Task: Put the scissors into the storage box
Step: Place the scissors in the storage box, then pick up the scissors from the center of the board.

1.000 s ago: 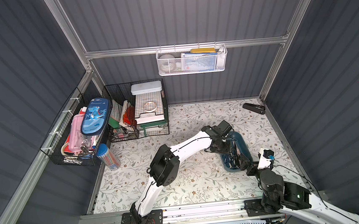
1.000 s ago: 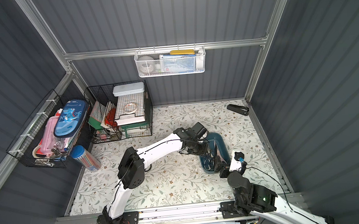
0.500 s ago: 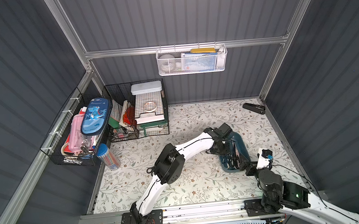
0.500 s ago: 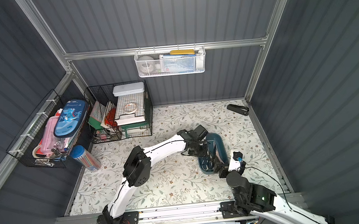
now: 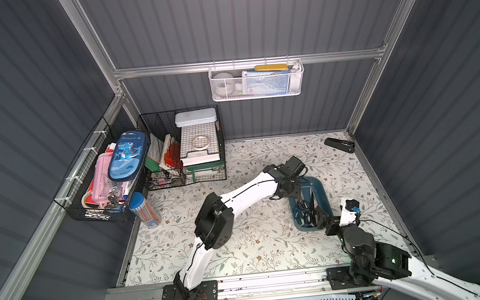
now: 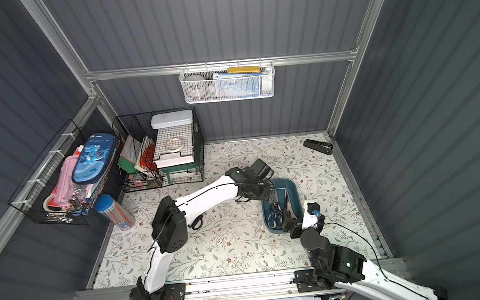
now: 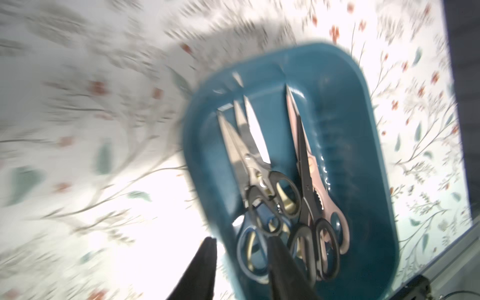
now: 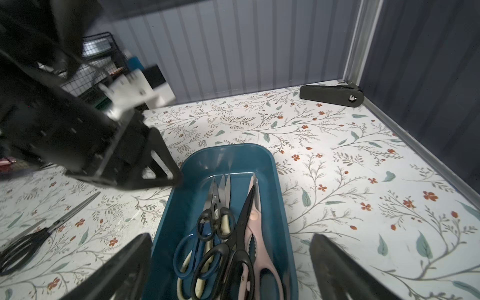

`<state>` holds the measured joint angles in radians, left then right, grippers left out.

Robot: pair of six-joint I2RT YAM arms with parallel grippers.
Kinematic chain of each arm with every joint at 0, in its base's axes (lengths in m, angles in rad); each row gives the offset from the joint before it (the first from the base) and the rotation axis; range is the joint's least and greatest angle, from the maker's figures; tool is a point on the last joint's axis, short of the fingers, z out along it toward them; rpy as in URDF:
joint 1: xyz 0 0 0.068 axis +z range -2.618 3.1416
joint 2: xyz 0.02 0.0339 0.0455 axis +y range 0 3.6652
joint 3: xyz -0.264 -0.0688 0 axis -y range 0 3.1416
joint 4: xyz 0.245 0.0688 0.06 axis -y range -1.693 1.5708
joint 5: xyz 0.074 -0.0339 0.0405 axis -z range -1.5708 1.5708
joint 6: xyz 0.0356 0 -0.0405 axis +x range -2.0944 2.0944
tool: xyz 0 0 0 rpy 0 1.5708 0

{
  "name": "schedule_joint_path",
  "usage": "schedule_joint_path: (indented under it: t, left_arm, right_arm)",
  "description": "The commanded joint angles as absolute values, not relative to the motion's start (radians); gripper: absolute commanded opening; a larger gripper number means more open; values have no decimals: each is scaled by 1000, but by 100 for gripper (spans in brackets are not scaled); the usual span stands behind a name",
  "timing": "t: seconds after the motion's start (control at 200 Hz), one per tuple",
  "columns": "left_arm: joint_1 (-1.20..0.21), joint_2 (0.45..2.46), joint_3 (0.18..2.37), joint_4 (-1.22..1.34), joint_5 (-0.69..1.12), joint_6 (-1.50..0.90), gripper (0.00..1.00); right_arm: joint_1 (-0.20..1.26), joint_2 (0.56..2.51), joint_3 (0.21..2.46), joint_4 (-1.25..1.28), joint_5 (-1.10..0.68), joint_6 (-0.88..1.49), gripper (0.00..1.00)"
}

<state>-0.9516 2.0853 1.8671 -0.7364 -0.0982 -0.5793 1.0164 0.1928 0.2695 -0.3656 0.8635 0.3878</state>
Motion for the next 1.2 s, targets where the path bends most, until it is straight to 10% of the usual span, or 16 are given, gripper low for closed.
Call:
schedule_joint_path:
  t: [0.0, 0.345, 1.196]
  left_arm:
    - [-881, 1883, 1721, -711, -243, -524, 38]
    - [-579, 1558, 1256, -952, -187, -303, 47]
    - [-463, 1745, 1170, -942, -71, -194, 51]
  right_arm:
    - [1020, 255, 238, -217, 645, 246, 99]
    - [1028, 683, 370, -185, 514, 213, 99]
    - [1029, 486, 284, -158, 622, 219, 99]
